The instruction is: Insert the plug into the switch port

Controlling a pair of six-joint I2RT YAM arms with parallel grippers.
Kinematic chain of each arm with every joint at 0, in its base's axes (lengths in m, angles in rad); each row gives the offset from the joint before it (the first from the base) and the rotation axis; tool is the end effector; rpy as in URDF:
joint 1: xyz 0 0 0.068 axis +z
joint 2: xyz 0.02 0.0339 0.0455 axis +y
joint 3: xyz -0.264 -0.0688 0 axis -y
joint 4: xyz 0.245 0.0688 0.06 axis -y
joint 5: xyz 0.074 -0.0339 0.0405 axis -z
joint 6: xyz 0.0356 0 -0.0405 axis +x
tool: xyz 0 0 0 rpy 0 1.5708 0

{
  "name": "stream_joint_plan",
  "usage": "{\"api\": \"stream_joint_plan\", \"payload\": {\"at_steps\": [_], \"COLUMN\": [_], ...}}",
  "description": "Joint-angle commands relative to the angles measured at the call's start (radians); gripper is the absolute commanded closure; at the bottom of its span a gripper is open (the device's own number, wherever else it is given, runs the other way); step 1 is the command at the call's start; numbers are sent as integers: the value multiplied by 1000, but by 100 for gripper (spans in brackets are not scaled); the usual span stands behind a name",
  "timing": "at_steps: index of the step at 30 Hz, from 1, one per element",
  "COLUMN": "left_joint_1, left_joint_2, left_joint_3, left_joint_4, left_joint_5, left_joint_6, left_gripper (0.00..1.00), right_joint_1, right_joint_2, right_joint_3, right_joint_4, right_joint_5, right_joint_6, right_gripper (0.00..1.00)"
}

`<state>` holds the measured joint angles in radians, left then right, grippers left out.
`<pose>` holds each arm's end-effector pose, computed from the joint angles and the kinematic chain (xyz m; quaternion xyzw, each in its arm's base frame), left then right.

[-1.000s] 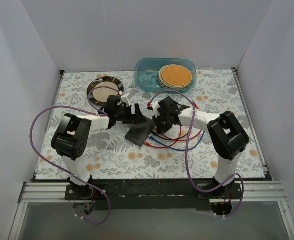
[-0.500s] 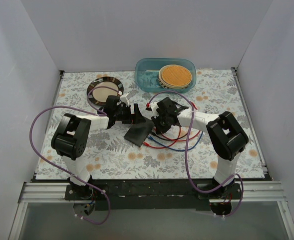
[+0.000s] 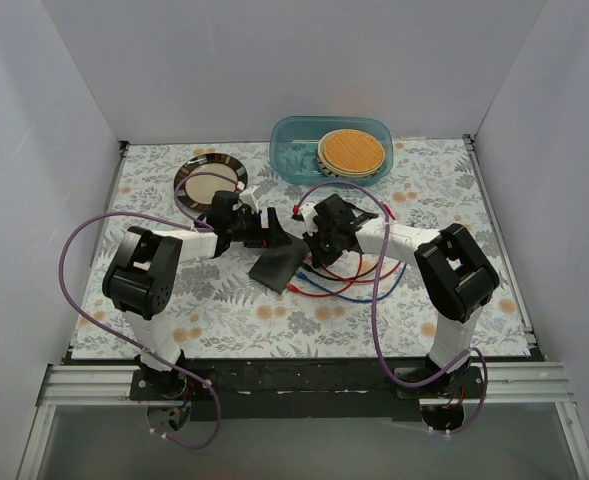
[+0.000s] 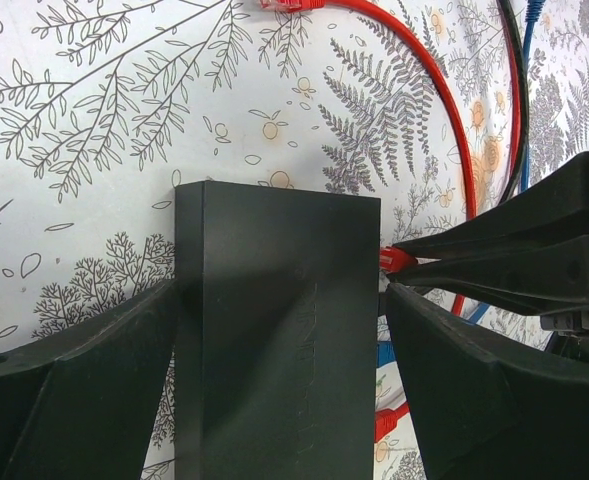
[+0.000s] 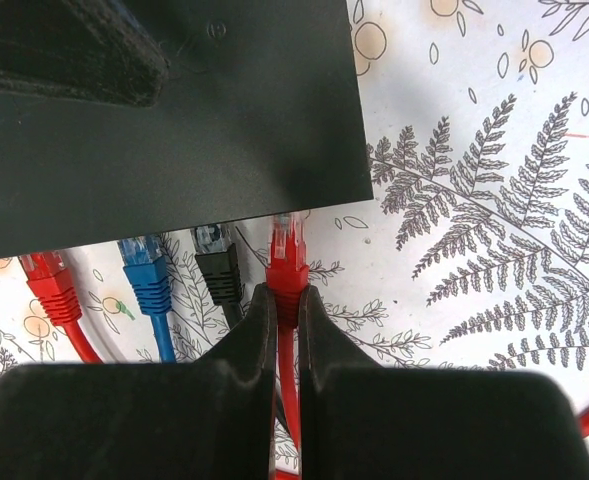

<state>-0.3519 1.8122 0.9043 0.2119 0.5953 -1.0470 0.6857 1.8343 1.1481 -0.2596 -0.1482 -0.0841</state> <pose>0.3316 -0.1430 0.1473 -0.1782 0.8566 -0.4640 0.1388 0.2910 0.2448 0.1710 -0.3774 0.8710 0.1581 0.2720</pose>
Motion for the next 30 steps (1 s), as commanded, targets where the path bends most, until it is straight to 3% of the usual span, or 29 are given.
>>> {"api": "stream_joint_plan", "payload": {"at_steps": [1, 8, 15, 30], "left_joint_1": [-7, -7, -7, -10], "left_joint_2": [6, 15, 36, 70], "left_joint_3": [10, 18, 42, 76], "left_joint_4": [14, 20, 17, -12], "left_joint_5": [78, 126, 202, 245], "left_joint_6": [10, 18, 38, 47], "left_gripper": [19, 19, 28, 33], "right_joint_1": [12, 14, 14, 35], "right_joint_2": [-50, -14, 6, -29], "right_joint_3": [-1, 15, 6, -47], "right_joint_4": [138, 141, 174, 304], "right_joint_5": [-19, -34, -45, -70], "right_joint_6": [-14, -26, -43, -22], "right_gripper": [99, 99, 99, 99]}}
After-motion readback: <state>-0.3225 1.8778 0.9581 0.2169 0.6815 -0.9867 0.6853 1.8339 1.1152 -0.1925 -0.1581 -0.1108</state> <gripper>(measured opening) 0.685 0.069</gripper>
